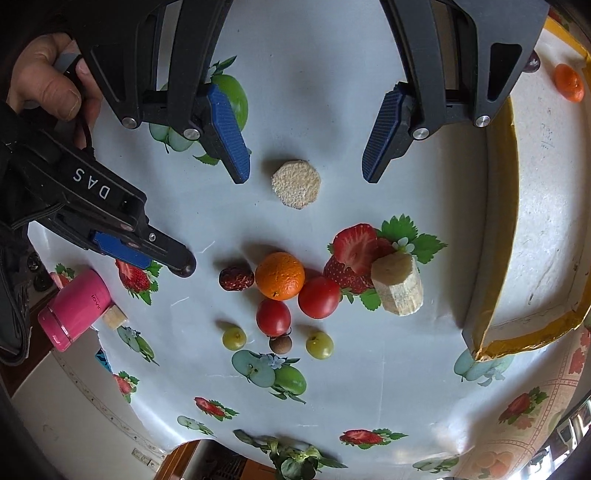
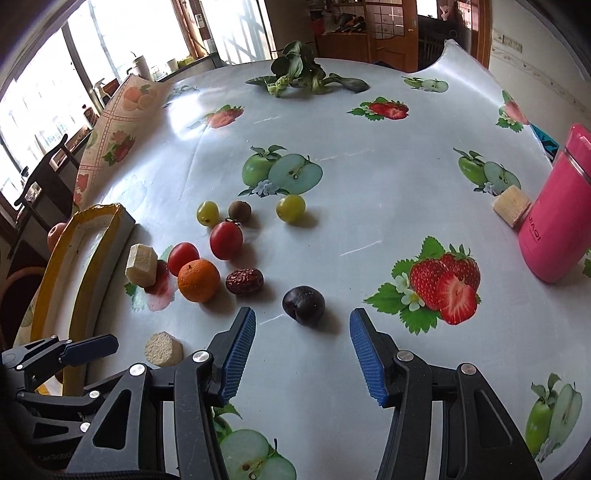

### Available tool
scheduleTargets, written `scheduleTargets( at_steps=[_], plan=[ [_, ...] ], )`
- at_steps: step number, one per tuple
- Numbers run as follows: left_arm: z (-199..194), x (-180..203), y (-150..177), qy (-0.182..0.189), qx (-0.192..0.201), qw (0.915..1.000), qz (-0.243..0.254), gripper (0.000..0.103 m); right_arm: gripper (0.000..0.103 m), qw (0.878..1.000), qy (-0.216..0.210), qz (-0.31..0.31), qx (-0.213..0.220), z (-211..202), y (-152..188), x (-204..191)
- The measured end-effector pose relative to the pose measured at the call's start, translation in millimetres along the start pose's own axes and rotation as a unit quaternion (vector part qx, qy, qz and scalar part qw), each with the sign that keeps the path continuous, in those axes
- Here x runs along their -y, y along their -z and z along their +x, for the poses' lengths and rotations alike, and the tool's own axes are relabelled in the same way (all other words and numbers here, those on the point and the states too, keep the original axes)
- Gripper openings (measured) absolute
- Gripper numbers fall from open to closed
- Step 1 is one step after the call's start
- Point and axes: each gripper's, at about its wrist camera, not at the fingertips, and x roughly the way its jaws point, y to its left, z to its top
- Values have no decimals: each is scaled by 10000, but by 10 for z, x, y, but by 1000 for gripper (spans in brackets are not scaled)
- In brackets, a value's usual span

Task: Organize fruits
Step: 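Grasp the round banana slice with the left tool while the right tool grasps another plum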

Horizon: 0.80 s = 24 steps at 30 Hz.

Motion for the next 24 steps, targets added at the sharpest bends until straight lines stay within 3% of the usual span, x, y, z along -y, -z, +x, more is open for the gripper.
scheduleTargets(
  at_steps=[4, 7, 9, 10, 12, 14, 24],
  plan=[
    [180, 29, -19, -176, -101, 9998, 52, 62, 55, 9999, 36, -58, -74, 128, -51, -1],
    [200, 108, -35, -372, 67, 9988, 311, 61, 55, 9998, 96, -72, -129, 197, -64, -2],
    [211, 151, -40, -520, 137, 9974, 490, 51, 53, 9998, 137, -74, -156, 238, -61, 0],
    [207, 155, -41, -483, 160, 9973, 527, 47, 48, 9997, 155, -82, -154, 252, -57, 0],
    [190, 148, -35, -428, 165, 9974, 557, 28, 39, 9996, 196, -125, -151, 266, -49, -15],
    [171, 120, -22, -373, 139, 9978, 538, 28, 26, 9997, 128, -123, -166, 259, -44, -24],
    [-143, -147, 117, -211, 240, 9994, 95, 28, 25, 10000, -6, -34, 75, -128, 58, -144]
  ],
)
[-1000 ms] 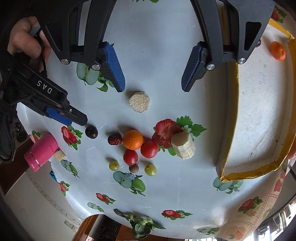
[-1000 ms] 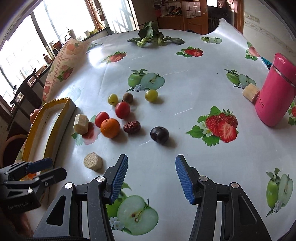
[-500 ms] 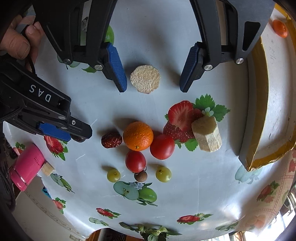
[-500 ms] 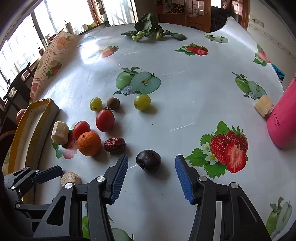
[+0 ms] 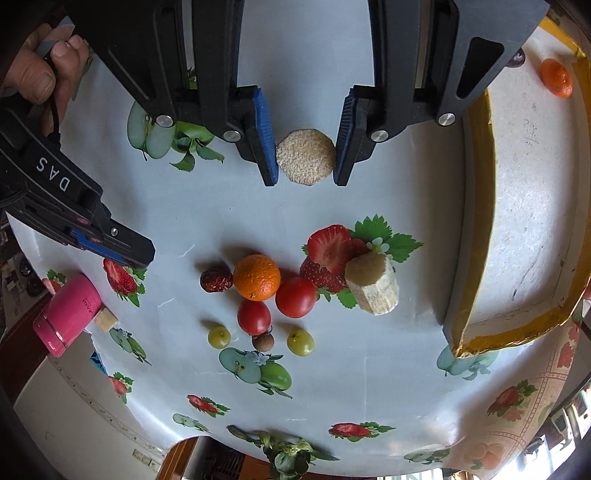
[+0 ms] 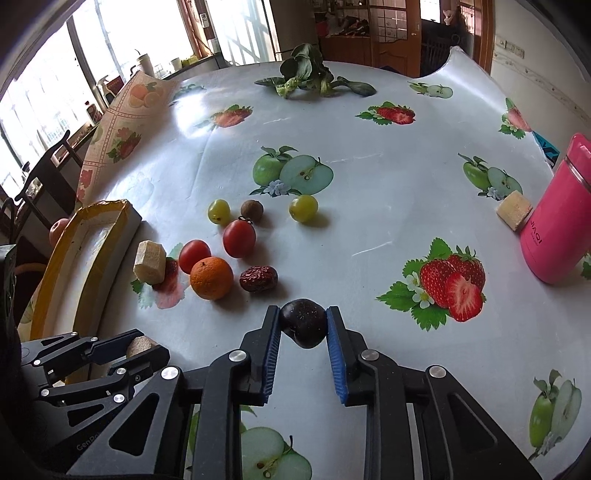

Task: Organize fruits
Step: 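Grasp the round banana slice with the left tool while the right tool grasps another plum, then carry the banana slice into the tray and release it while the right tool drops the plum there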

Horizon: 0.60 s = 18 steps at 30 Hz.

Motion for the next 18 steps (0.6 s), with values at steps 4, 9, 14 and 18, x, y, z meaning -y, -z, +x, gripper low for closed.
scheduleTargets(
  at_steps=[4, 9, 14, 18],
  plan=[
    [-176, -127, 46, -8, 109, 9999, -113, 28, 25, 9999, -149, 10, 44, -174, 81, -126],
    [-366, -314, 122, -52, 219, 9994, -271, 28, 25, 9994, -342, -92, 33, -310, 192, -362],
    [-505, -470, 189, -108, 304, 9987, -394, 28, 25, 9983, -495, -292, 10, -395, 277, -635],
    [-613, -600, 245, -160, 374, 9980, -492, 28, 25, 9972, -599, -439, -16, -442, 320, -827]
  ],
)
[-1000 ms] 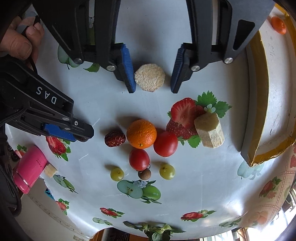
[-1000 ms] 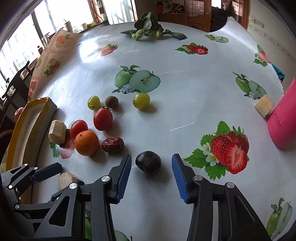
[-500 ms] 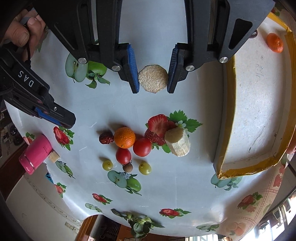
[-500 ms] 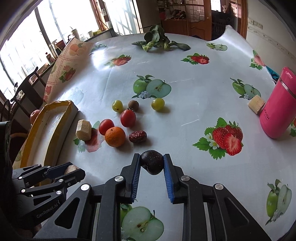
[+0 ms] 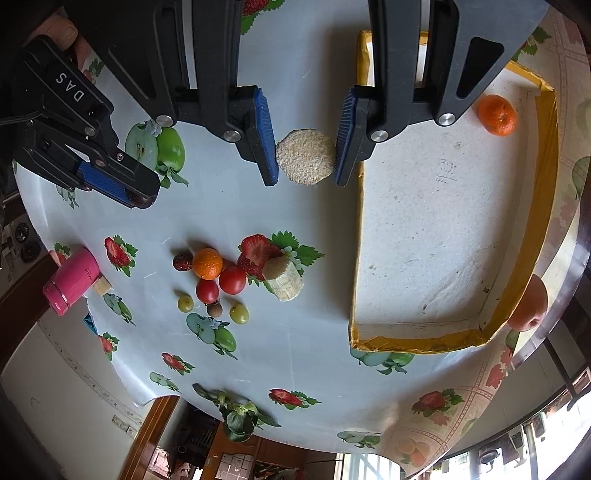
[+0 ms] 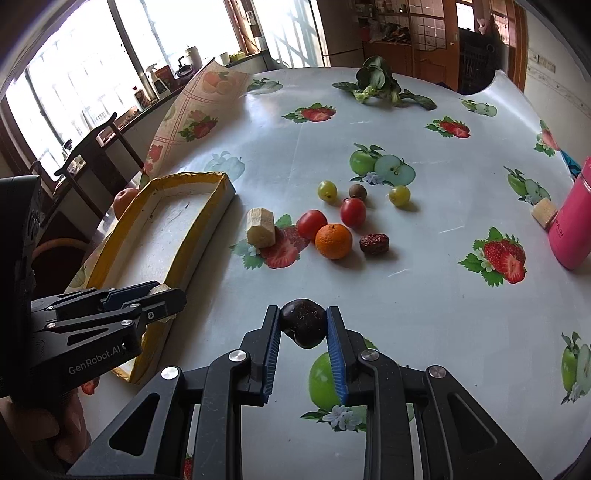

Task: Organize fruits
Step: 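Carry the banana slice into the tray and release it while the right tool drops the plum there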

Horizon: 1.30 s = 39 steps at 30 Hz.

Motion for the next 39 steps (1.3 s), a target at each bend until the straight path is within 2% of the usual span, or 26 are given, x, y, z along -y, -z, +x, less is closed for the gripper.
scheduleTargets(
  at_steps=[12, 28, 39],
  plan=[
    [-180, -427, 89, -235, 123, 9991, -321, 28, 25, 9983, -341, -474, -24, 2, -12, -618],
    [-197, -835, 115, -428, 129, 9967, -683, 28, 25, 9942, -663, -843, -77, 94, -106, -1099],
    [-28, -1376, -6, -693, 57, 9905, -1182, 28, 25, 9859, -1049, -1254, -344, 473, -189, -1610]
  ],
)
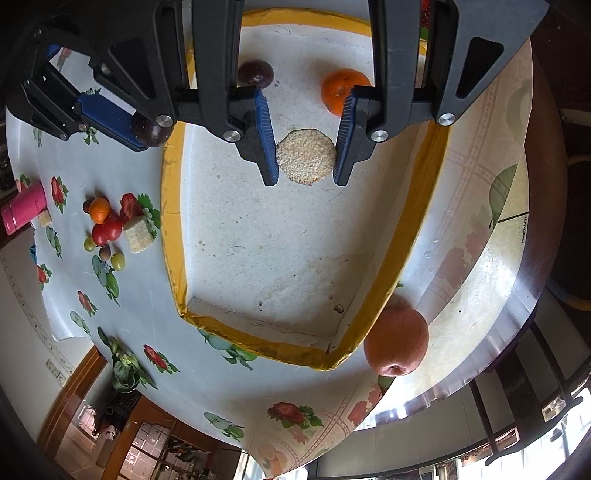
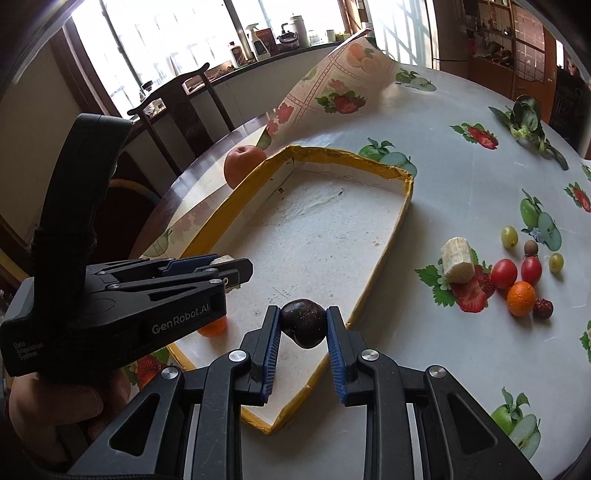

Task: Organize fruits
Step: 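Carry the banana slice into the tray and release it while the right tool drops the plum there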

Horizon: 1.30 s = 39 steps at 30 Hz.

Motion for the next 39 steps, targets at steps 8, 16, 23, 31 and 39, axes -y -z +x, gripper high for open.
scheduleTargets(
  at_steps=[8, 16, 23, 31, 39],
  plan=[
    [243, -124, -73, -150, -228, 9996, -113, 28, 25, 9985, -174, -354, -368, 451, -75, -229],
    [453, -137, -37, -190, -503, 9985, -119, 28, 27, 9959, -186, -503, -730, 782, -20, -277],
    [437, -136, -47, -159, -508, 9985, -138, 28, 33, 9954, -128, -447, -833, 863, -5, -217],
    [255, -153, -52, -123, -350, 9991, -202, 28, 42, 9970, -163, -358, -669, 652, 1, -169],
    [88, -31, -42, 7, -238, 9996, -164, 28, 44, 9990, -132, -56, -413, 249, 100, 20]
  ],
)
